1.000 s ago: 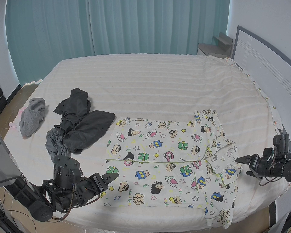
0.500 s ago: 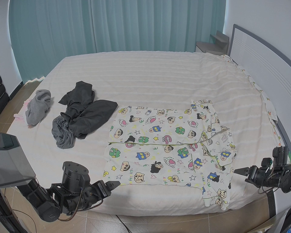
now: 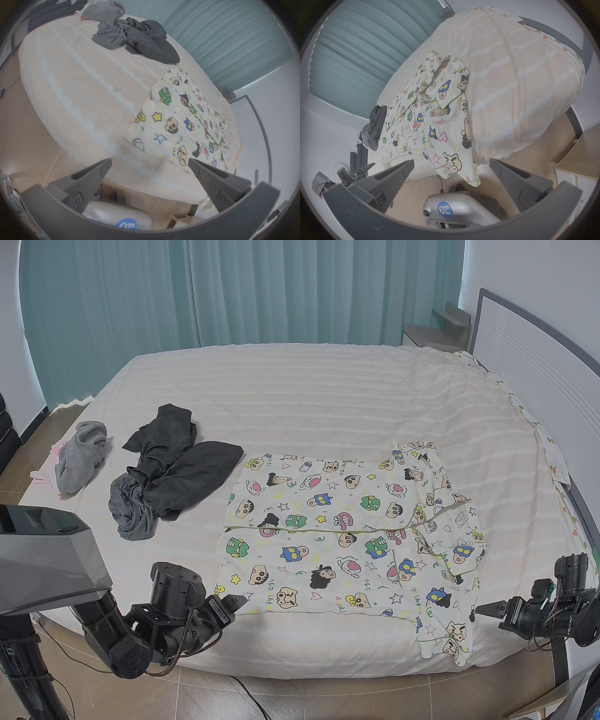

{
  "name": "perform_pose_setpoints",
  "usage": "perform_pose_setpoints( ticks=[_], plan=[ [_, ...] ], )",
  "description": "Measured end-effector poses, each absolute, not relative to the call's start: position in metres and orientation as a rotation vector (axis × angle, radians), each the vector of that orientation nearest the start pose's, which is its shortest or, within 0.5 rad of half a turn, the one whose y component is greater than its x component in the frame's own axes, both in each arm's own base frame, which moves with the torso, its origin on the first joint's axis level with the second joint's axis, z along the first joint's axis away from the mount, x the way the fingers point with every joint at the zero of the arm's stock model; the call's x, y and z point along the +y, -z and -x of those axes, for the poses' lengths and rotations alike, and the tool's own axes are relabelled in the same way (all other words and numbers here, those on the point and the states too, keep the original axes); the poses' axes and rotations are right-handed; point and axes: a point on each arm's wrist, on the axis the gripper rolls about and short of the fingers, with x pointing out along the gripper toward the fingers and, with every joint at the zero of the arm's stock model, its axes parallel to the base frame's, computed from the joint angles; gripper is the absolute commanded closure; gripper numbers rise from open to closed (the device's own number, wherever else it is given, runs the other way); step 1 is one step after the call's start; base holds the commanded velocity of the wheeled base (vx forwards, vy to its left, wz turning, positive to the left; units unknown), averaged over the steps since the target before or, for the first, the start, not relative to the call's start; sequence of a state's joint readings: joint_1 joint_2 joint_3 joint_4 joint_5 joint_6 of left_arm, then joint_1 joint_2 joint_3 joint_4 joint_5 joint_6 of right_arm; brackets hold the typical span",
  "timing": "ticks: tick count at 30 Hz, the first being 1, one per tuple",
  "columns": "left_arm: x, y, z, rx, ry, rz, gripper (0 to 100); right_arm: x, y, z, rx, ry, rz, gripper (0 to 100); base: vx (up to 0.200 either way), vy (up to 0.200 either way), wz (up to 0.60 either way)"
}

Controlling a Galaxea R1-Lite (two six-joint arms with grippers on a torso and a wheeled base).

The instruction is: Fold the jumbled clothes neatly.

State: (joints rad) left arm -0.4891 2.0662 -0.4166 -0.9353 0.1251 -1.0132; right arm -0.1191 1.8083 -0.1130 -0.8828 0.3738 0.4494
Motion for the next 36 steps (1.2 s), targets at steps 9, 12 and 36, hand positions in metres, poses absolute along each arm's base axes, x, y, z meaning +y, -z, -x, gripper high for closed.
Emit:
perform_pose_setpoints(
  ticks=[9, 12, 36],
  plan=[
    [-0.137, -0.003, -0.272, 0.739, -0.063, 0.75, 0, -0.014, -0.034, -0.193, 0.843, -0.061, -0.622, 0, 0.0, 0.0, 0.0],
    [-0.14, 0.0, -0.278, 0.704, -0.051, 0.76, 0, -0.013, -0.034, -0.193, 0.846, -0.065, -0.62, 0, 0.0, 0.0, 0.0],
    [-0.145, 0.024, -0.288, 0.675, -0.081, 0.734, 100, -0.009, -0.023, -0.193, 0.91, -0.075, -0.602, 0, 0.0, 0.0, 0.0]
  ],
)
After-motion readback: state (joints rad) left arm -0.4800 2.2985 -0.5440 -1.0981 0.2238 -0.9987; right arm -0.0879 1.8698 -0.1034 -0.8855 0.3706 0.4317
